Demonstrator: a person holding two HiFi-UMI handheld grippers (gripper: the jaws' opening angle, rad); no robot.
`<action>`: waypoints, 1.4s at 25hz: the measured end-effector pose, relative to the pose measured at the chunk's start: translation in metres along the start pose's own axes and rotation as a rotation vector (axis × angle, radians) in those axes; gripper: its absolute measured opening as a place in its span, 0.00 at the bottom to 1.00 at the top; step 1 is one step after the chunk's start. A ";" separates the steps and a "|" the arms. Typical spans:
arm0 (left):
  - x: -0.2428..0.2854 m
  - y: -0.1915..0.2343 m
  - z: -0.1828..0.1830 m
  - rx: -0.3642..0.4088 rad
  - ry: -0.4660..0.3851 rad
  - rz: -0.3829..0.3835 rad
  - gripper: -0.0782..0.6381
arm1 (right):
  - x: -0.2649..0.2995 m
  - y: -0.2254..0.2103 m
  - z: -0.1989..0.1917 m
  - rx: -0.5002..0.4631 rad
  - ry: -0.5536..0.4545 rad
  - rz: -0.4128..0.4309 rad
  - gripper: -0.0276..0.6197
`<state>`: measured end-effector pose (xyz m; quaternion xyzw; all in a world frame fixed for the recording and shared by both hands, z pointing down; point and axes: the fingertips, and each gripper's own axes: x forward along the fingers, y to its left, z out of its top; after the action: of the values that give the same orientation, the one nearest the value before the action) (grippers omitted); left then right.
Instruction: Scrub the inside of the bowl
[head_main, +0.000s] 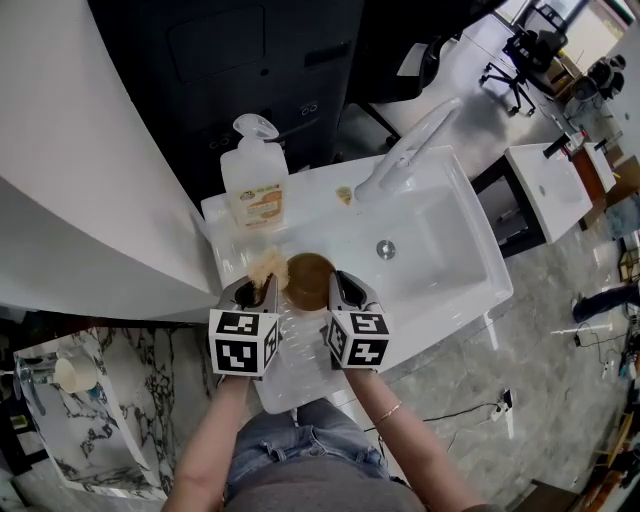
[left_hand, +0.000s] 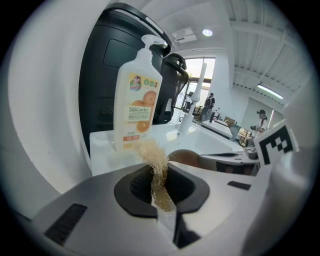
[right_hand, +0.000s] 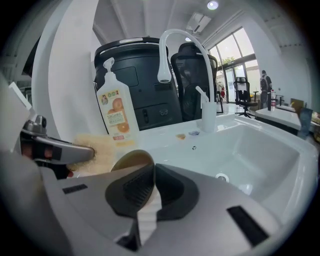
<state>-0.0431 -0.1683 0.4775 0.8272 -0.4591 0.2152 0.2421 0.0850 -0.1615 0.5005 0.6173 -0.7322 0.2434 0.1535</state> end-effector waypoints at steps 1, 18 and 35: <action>0.000 0.001 0.003 -0.004 -0.013 0.002 0.16 | 0.003 -0.001 -0.001 0.001 0.008 0.001 0.08; 0.011 -0.003 0.020 -0.012 -0.067 -0.020 0.16 | 0.039 -0.010 -0.009 0.083 0.101 0.042 0.08; 0.026 0.005 0.021 -0.054 -0.060 -0.033 0.16 | 0.062 -0.016 -0.015 0.131 0.134 0.072 0.08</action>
<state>-0.0318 -0.2007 0.4771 0.8340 -0.4579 0.1739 0.2540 0.0880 -0.2067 0.5480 0.5816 -0.7245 0.3368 0.1527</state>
